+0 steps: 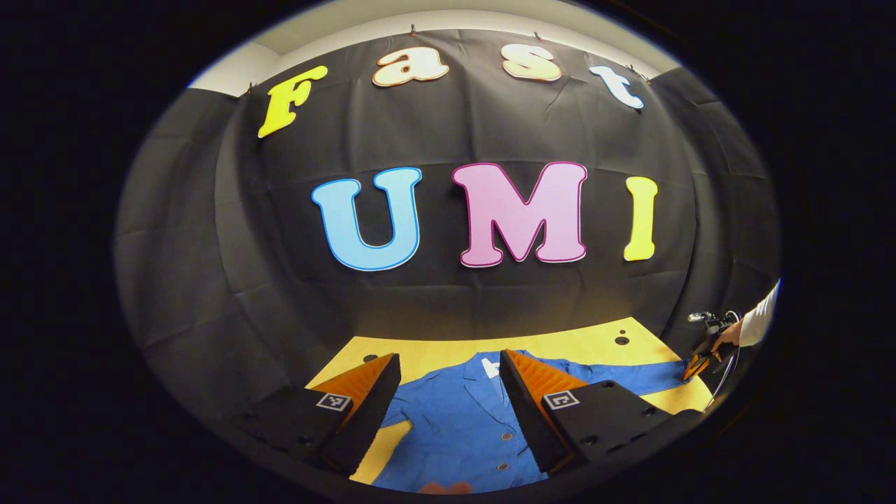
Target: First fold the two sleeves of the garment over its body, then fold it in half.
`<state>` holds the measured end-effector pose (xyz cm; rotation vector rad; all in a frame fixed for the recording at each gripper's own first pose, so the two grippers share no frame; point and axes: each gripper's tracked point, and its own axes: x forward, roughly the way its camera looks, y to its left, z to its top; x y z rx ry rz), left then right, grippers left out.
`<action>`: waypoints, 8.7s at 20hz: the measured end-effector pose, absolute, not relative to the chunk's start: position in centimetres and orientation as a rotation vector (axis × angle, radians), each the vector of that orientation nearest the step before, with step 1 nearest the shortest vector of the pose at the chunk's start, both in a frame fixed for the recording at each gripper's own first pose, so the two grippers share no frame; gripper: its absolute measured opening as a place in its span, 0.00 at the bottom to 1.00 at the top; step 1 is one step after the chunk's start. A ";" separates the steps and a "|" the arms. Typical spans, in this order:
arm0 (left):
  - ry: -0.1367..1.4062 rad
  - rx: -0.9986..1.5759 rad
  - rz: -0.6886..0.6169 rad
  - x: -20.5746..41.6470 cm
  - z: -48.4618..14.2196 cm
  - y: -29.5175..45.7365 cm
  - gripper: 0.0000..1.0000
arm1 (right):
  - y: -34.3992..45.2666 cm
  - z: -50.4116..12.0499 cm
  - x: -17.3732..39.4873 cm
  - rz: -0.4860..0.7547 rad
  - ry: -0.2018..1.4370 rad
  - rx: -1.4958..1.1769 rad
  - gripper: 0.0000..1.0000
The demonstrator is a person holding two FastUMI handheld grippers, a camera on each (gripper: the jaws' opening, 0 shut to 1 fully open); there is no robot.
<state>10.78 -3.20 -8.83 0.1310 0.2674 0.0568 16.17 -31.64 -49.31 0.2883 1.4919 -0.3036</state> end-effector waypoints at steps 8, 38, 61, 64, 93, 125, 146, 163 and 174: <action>0.229 0.130 0.080 8.6 -7.2 2.6 0.81 | -30.0 -42.8 18.4 -0.300 1.327 0.199 0.05; 0.340 -0.012 0.627 -6.5 -12.2 30.2 0.82 | 35.8 -45.2 29.1 0.449 1.256 -0.058 0.05; 0.873 -0.382 0.421 7.3 -31.2 34.1 0.84 | 30.7 -30.0 14.9 0.896 1.048 0.122 0.97; 1.043 -0.344 0.421 10.5 -35.7 35.7 0.84 | 24.3 -29.8 11.5 0.828 1.080 0.154 0.96; 1.392 -0.353 0.349 15.4 -43.5 35.3 0.00 | 13.0 -30.6 0.2 0.471 1.199 0.403 0.97; 1.083 0.258 -0.425 33.9 -35.7 -21.2 0.00 | -7.6 -34.1 1.9 0.253 1.084 0.647 0.96; 1.150 -0.015 -0.323 18.7 -29.9 -8.7 0.84 | -4.4 -36.3 2.3 0.296 1.142 0.561 0.96; 1.623 -0.031 -0.008 -3.2 -42.4 11.6 0.86 | -2.0 -44.8 -6.5 0.173 1.478 0.131 0.99; 1.678 0.019 -0.022 -2.9 -44.3 11.5 0.84 | -3.5 -49.1 -7.5 0.088 1.583 0.034 0.99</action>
